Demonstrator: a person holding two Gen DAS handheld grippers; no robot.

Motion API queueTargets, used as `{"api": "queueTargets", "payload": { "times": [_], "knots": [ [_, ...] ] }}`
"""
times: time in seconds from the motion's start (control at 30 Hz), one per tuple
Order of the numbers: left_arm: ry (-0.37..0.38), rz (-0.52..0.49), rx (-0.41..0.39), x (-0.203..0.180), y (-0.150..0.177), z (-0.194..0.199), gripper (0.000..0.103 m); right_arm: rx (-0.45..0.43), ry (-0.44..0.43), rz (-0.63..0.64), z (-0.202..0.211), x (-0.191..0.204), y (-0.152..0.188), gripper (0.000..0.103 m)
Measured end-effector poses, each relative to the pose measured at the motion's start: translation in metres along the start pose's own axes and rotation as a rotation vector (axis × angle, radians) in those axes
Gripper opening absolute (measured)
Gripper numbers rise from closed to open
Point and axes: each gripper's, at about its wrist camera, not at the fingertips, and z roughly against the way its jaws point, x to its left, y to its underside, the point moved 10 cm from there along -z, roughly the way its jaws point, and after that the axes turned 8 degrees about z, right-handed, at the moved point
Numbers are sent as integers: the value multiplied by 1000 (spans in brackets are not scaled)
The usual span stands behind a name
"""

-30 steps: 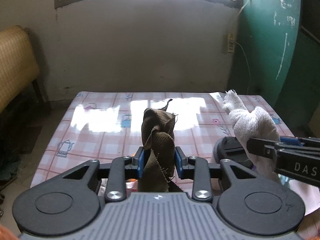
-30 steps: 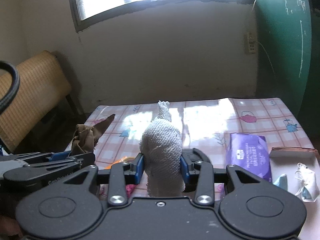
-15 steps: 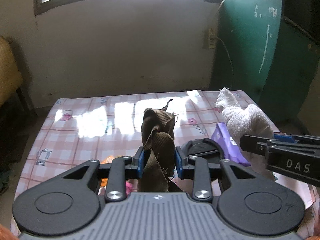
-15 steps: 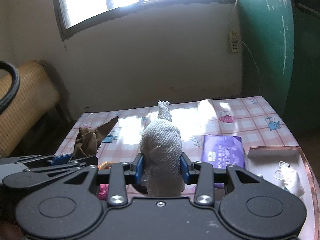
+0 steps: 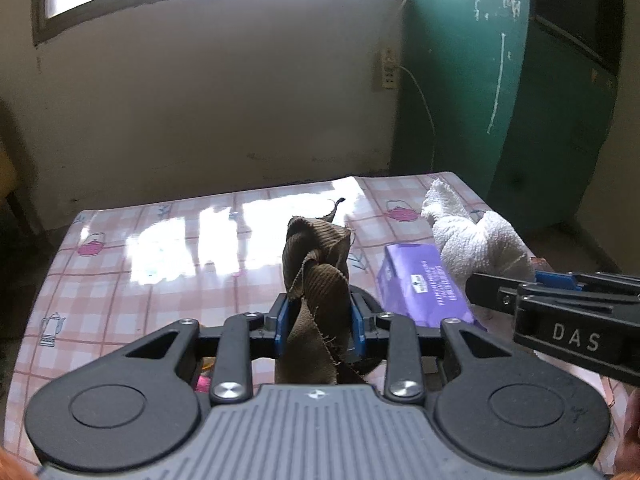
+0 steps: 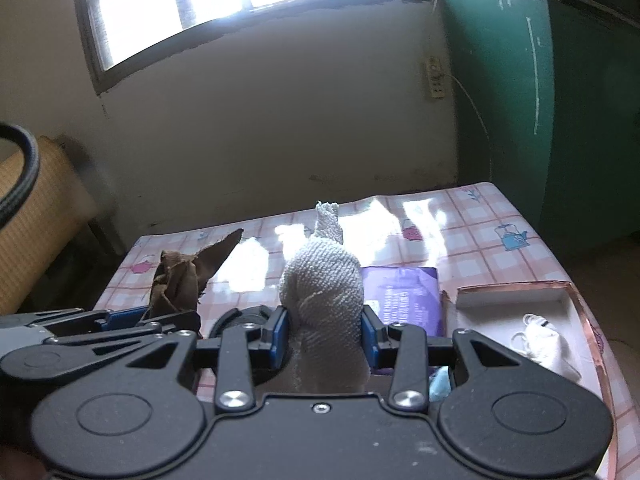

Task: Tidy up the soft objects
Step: 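Carry the brown cloth and white towel to the box lid and release them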

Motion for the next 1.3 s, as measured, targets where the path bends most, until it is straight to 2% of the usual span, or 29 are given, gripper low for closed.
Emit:
{"api": "queueTargets", "payload": {
  "times": [0.8, 1.3],
  "knots": [
    [97, -92, 29, -81, 6, -27, 33, 0, 94, -83, 14, -84, 13, 46],
    [198, -167, 71, -154, 27, -47, 33, 20, 181, -150, 27, -157, 36, 46]
  ]
}}
